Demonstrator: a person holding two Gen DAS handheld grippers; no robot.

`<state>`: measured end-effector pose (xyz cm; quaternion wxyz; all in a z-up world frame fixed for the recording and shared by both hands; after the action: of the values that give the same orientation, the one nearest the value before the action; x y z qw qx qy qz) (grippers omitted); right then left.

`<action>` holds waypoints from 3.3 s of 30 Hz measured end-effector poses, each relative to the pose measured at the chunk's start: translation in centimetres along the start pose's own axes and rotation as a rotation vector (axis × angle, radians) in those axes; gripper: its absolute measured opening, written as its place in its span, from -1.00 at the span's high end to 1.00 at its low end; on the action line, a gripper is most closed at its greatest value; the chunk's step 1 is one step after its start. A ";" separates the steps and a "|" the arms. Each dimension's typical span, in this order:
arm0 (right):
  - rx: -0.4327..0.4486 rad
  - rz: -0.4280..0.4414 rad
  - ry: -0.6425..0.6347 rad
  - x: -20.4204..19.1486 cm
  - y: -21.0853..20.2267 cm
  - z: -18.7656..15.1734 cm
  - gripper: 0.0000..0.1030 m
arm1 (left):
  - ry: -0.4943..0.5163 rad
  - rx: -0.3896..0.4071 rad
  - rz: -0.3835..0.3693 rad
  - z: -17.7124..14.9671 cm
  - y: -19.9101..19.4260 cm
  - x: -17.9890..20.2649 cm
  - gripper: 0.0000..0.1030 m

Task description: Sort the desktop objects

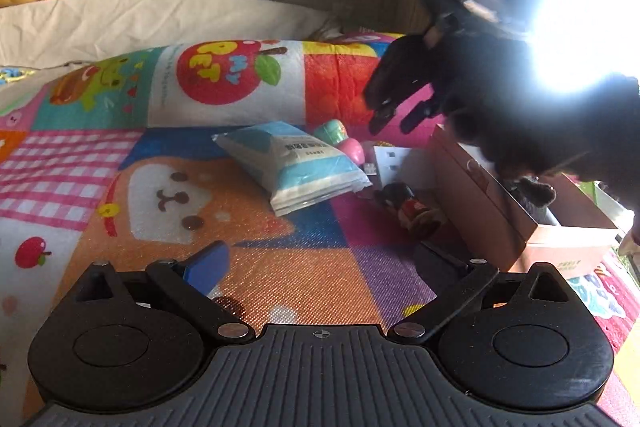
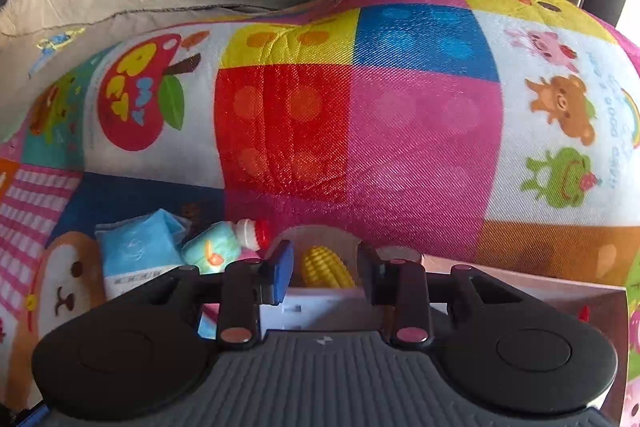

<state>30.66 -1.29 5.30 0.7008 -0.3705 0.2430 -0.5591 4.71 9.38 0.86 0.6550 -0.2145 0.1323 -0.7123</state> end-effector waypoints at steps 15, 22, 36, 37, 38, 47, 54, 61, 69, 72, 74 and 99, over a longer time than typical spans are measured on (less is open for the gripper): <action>-0.200 0.129 -0.102 -1.2 -3.4 -6.5 0.70 | -0.040 0.012 -0.003 0.1 -0.1 -0.6 -0.98; -0.146 0.254 -0.131 0.1 -10.5 -12.9 0.69 | -0.086 -0.003 0.004 0.0 0.1 -1.3 -0.98; 0.119 0.258 -0.198 1.2 -13.8 -22.5 -0.42 | -0.158 -0.066 0.001 -0.1 1.0 -2.3 -0.98; 0.106 0.278 -0.179 1.1 -13.1 -22.8 -0.42 | -0.167 -0.069 0.001 -0.1 1.0 -2.4 -0.98; 0.094 0.287 -0.157 0.9 -12.5 -23.1 -0.36 | -0.173 -0.069 0.001 -0.1 1.0 -2.5 -0.98; 0.117 0.357 -0.073 4.6 -15.2 -26.5 0.06 | -0.152 -0.047 0.023 -0.1 0.6 -2.1 -0.98; 0.201 0.172 0.086 12.5 -17.9 -29.0 -0.32 | -0.070 -0.035 0.051 0.2 0.3 -0.8 -0.98; 0.365 0.093 0.437 20.0 -18.9 -25.9 -0.34 | 0.181 -0.045 -0.040 0.1 -0.7 4.3 -0.98; 0.272 0.028 0.512 22.8 -12.3 -18.4 0.37 | 0.243 -0.052 -0.098 -0.4 -2.2 6.1 -0.98; 0.247 -0.032 0.455 21.6 -11.2 -16.8 0.37 | 0.249 -0.059 -0.135 -0.2 -2.2 6.1 -0.99; 0.245 -0.031 0.432 20.7 -10.9 -16.2 0.33 | 0.272 -0.067 -0.162 -0.1 -1.7 6.6 -0.99; 0.400 0.112 0.466 17.5 -17.2 -29.3 -0.60 | 0.456 -0.114 -0.073 0.3 3.1 7.8 -0.33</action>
<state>2.66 -27.17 2.39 0.7150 -0.0729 0.3022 -0.6262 7.21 1.33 0.65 0.5688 -0.0894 0.3089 -0.7570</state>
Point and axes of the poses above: each gripper's, at about its wrist camera, not at the fingertips, and y roughly the way its jaws point, x to its right, z to its top, the point moved 2 cm from there along y, roughly the way its jaws point, and after that the axes turned 5 degrees about y, right-handed, at the moved point
